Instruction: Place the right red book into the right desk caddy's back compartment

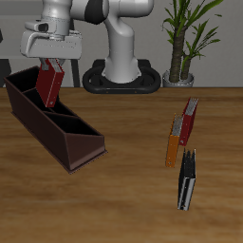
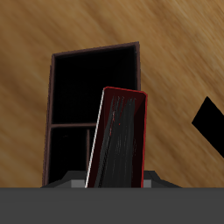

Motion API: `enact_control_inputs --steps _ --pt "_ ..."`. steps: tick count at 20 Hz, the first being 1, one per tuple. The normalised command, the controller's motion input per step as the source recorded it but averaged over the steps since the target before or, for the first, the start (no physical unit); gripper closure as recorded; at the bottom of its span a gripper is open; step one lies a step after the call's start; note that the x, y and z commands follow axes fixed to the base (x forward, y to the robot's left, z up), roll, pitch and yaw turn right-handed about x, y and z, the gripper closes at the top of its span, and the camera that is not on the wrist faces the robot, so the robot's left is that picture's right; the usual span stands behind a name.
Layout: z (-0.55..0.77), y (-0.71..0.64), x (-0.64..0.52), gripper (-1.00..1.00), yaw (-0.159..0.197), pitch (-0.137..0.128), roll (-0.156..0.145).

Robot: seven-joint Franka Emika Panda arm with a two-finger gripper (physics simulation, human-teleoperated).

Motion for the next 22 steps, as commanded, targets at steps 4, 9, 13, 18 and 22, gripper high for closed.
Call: enact_control_inputs --steps 4,9,13,18,22 --pt "-0.15 0.05 0.06 1.00 0.002 0.026 0.012" --pt "-0.29 0.01 -0.02 1.00 0.010 0.042 0.010" --pt "-0.05 0.04 -0.06 1.00 0.004 0.017 0.008" --pt "-0.18 -0.02 -0.05 1.00 -0.007 0.037 -0.018" --pt "-0.25 -0.11 -0.07 1.00 -0.019 0.056 -0.031"
